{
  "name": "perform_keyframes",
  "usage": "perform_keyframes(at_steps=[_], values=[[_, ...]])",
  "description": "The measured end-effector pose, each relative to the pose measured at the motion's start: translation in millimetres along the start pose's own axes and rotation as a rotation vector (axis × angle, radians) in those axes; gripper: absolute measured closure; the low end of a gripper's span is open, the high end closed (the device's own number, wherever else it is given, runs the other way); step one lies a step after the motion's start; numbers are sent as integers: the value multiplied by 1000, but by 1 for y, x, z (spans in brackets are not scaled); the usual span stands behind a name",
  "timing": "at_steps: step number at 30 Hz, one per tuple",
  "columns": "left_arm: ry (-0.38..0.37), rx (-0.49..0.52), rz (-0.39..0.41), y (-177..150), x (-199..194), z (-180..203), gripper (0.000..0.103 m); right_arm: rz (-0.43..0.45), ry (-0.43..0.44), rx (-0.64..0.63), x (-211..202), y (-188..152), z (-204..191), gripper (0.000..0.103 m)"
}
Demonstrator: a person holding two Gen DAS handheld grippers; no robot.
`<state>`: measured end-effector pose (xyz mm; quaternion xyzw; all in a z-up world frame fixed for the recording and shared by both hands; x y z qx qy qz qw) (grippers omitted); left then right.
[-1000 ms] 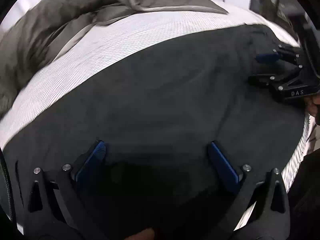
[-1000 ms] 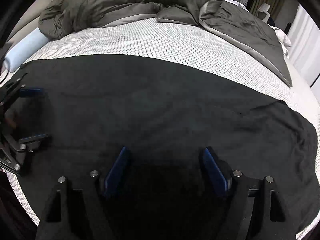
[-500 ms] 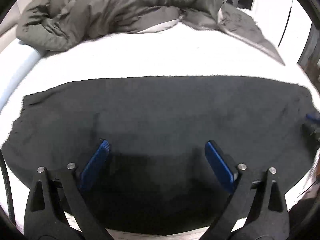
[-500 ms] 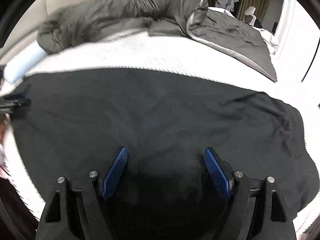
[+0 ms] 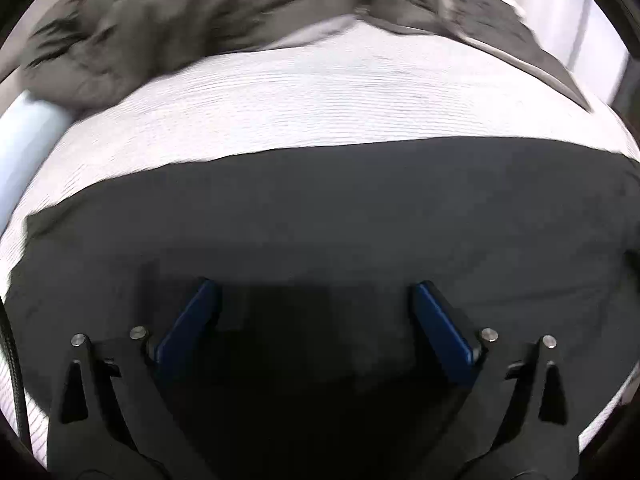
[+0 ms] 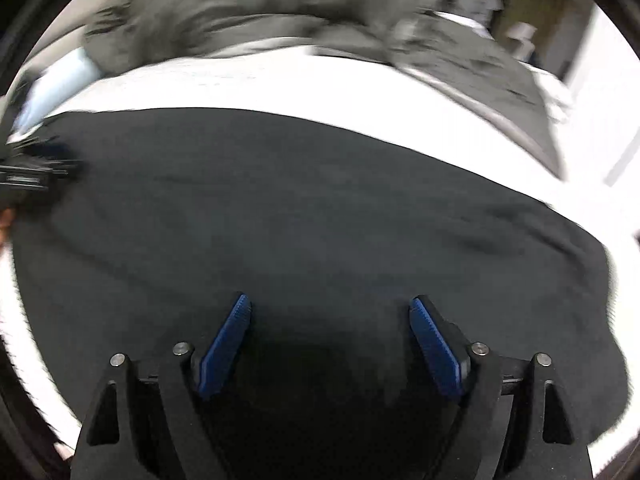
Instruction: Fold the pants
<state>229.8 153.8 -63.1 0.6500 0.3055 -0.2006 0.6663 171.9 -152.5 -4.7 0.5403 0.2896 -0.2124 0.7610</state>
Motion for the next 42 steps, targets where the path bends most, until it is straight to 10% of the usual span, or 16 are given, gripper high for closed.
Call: perform_keyframes(at_steps=[8,17,22,28,33,42], values=[[-17,-55,62,-3,-36,-5,6,35,-108,224,-22,-12,74,15],[-435,227,69,-37,-78,175,6,81,279,-14,-39,3,-64,14],[-396,255,47,-51,-73,163,1,42,238,-90,-39,-17,-57,14],[-193,84,35,-41,-54,49,0,20,-91,103,-49,-57,61,13],[-134,15,63,-25,-46,12,1,68,-62,128,-65,-56,69,13],[-234,130,23,46,-11,90,1,111,108,120,-41,11,-5,13]])
Point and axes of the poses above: each gripper's, at about its wrist camera, not at the fingertips, and x roughly the way its jaws point, z to its right, y to its top, the point moved 1 cm from there along x, roughly the way its jaws point, and after that the axes turned 14 degrees about z, right-handed, at the moved point
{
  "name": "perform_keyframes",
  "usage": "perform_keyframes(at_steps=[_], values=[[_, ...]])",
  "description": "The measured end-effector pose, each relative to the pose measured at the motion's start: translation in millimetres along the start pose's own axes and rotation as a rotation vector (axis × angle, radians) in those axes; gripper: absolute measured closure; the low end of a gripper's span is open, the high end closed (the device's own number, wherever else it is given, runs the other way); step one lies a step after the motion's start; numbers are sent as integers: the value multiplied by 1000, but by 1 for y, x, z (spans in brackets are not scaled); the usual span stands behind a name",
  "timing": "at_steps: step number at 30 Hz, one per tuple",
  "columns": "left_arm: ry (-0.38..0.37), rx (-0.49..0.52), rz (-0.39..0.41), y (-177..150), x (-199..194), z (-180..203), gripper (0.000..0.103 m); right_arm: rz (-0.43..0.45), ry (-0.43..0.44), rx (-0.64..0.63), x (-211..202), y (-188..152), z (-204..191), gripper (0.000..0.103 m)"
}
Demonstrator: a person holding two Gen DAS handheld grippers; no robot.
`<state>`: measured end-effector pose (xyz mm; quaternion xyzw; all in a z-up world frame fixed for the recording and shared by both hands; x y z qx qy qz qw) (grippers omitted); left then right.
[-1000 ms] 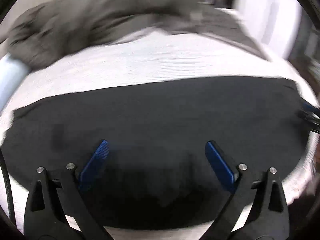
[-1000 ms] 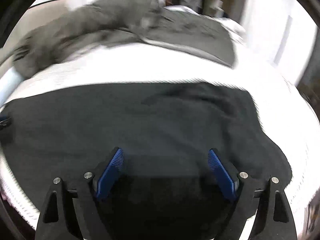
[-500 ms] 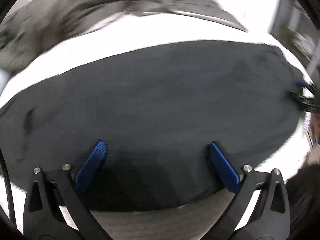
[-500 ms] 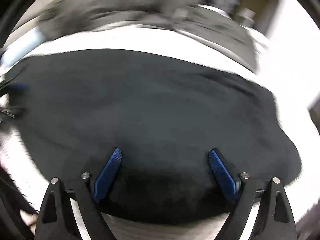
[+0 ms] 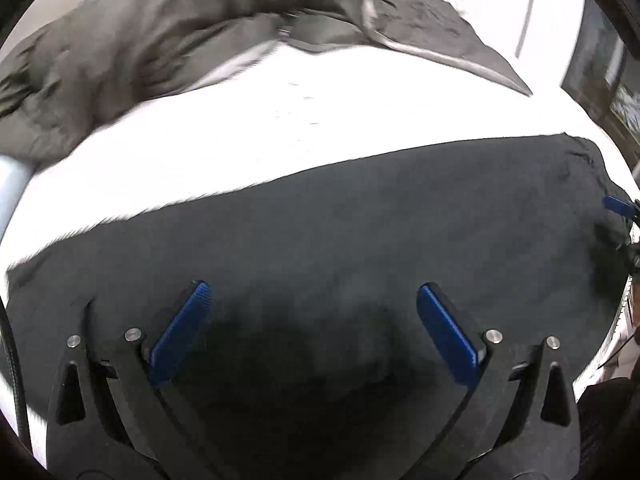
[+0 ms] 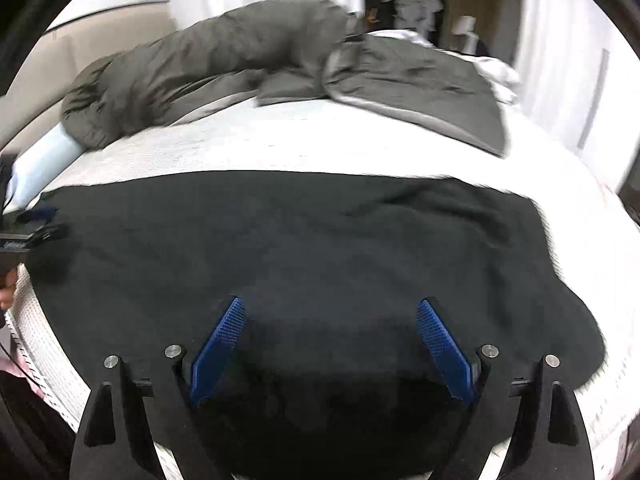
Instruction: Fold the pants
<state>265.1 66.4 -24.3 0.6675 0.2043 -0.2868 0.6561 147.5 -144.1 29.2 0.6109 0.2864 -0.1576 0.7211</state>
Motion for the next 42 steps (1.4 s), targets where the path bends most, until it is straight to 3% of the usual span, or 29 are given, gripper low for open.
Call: perform_keyframes(at_steps=[3,6,8,14,17,20,25,29,32,34,38,42], values=[[-52,21,-67,19,40,27,1,-74,36,-76,38,3,-26,13],[-31,15,-187,20,81,37,0,-143,27,-120,65,-5,-30,13],[-31,8,-179,21,86,34,0,-137,32,-116,61,-5,-26,13],[180,-54,-151,14,69,-26,0,-119,-74,-28,35,-20,28,12],[225,-116,-131,3,47,-51,1,-99,-156,19,19,-27,58,12],[199,-132,-71,-10,12,-40,2,-71,-137,72,10,-29,66,12],[21,-110,60,-47,-58,23,2,-43,-111,94,-2,-29,54,12],[-76,11,49,-69,-62,70,2,-22,3,3,-14,-32,19,12],[-37,43,18,-82,-53,78,0,-70,-17,-79,-13,-48,10,12],[-38,20,29,-84,-53,74,0,-66,-80,-90,-17,-55,22,12],[32,-9,35,-87,-45,49,0,-29,-254,-19,-34,-60,62,12],[55,-35,42,-92,-53,31,0,-5,-221,54,-40,-60,70,13]])
Point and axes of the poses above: each gripper's, at about its wrist camera, not at the fingertips, and x roughly the way its jaws point, z to its right, y to its top, the point moved 1 cm from there along x, roughly the way its jaws point, and after that the axes turned 14 degrees about z, right-handed, at the moved point
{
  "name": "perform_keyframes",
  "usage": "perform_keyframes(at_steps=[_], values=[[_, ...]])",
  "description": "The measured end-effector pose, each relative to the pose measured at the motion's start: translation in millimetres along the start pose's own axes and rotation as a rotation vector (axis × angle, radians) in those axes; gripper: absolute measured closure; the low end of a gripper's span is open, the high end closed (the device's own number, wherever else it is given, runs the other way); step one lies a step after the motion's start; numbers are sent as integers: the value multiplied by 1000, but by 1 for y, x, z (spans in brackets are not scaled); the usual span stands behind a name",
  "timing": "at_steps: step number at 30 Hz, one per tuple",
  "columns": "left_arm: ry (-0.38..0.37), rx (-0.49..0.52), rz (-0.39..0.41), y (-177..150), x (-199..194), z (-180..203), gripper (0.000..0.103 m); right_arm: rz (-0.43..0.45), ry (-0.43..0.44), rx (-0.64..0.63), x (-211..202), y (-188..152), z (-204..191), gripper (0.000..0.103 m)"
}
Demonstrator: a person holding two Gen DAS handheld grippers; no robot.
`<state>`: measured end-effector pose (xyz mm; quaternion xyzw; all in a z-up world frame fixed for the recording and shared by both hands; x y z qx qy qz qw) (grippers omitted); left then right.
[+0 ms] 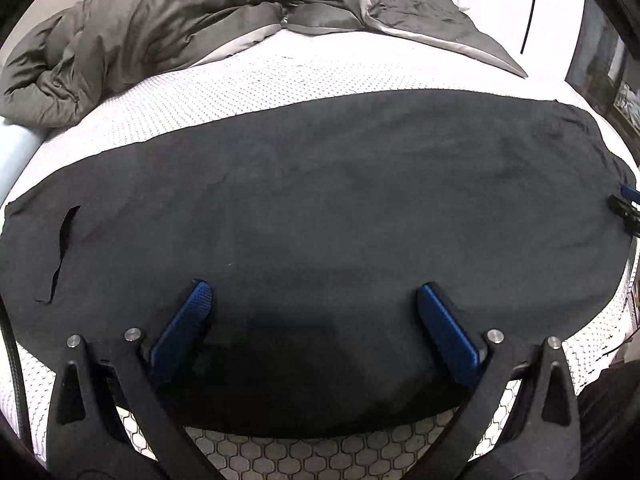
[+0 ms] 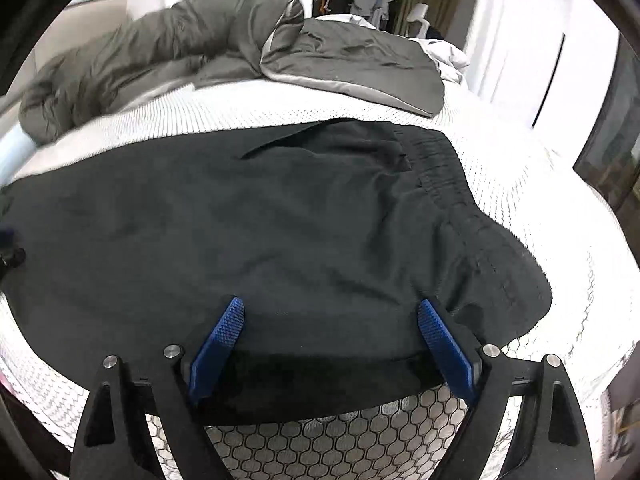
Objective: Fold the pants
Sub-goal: 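Grasp the pants waistband with the right tool and lift it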
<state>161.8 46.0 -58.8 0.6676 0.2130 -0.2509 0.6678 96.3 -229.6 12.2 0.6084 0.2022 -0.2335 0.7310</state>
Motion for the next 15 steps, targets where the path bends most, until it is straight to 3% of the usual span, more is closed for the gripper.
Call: perform_keyframes(at_steps=[2,6,10,13,15], values=[[-2,6,3,5,4,-8,0,22,38,37,-5,5,3,13],[1,-15,17,11,-1,-5,1,86,106,329,-26,1,46,12],[-70,-11,73,14,-17,9,1,88,86,502,-38,-19,84,12],[-143,16,84,11,-28,29,1,90,147,675,-39,-33,113,12],[-171,90,66,6,-28,46,1,59,195,761,-28,-40,125,13]])
Point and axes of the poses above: each gripper's, at about its wrist camera, not at the fingertips, and x roughly the way its jaws point, z to its right, y to its top, the point moved 1 cm from there along x, roughly the way its jaws point, and after that the axes turned 14 degrees about z, right-handed, at the moved point
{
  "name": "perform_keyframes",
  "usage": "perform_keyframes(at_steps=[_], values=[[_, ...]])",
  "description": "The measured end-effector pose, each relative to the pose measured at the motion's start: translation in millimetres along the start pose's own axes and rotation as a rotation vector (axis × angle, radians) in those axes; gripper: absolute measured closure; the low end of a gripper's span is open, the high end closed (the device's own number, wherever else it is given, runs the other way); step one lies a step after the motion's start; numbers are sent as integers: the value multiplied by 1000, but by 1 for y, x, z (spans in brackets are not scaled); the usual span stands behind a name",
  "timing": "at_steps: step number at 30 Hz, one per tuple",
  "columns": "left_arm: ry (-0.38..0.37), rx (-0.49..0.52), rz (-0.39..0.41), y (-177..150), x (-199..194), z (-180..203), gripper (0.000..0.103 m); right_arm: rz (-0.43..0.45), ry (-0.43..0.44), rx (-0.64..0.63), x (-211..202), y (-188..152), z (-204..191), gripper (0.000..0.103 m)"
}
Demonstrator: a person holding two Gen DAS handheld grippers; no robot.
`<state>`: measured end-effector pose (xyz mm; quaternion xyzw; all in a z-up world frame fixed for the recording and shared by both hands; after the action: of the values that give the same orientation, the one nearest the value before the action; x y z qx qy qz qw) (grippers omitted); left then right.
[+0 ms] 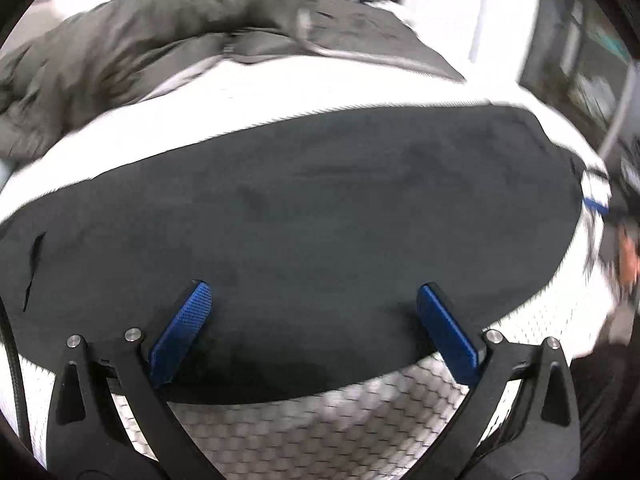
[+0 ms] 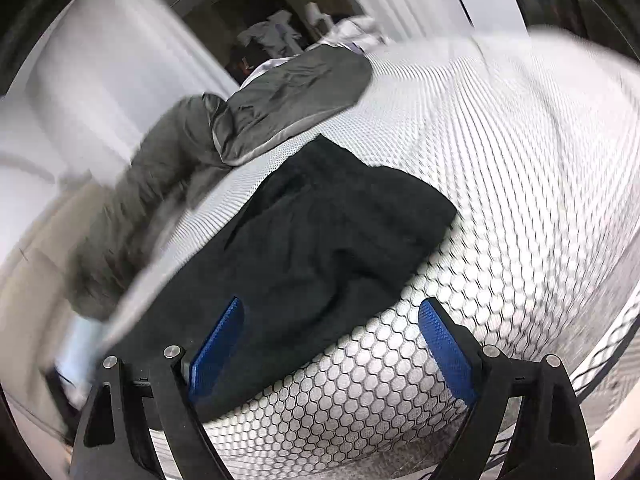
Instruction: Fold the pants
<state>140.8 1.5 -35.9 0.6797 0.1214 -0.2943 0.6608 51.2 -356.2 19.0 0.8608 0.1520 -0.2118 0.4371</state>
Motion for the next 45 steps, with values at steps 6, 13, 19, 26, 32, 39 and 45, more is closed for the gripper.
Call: perform_keyframes(at_steps=[6,13,19,26,32,39,45], values=[[-8,7,-36,-3,8,8,1,36,68,188,37,25,18,22],[165,-82,19,4,-2,-31,1,105,62,160,40,34,-4,78],[222,-212,82,10,-21,-76,1,138,130,-70,28,36,-79,80],[283,-315,111,5,-45,-129,1,73,251,-322,43,15,-201,81],[341,-399,145,-5,-74,-176,1,17,438,-504,60,-27,-328,81],[362,-529,131,-23,-87,-222,1,-420,629,-709,106,-134,-404,45],[204,-494,109,-10,-69,-190,1,-411,502,-696,104,-135,-342,35]])
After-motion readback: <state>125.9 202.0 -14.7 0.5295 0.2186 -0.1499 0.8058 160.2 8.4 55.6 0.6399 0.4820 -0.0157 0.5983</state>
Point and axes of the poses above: each gripper's, at about its wrist camera, not at the fingertips, and x roughly the way its jaws point, z to its right, y to its top, the point moved 1 cm from there along x, roughly the way its jaws point, and after that the axes turned 14 degrees about z, right-handed, at the moved point
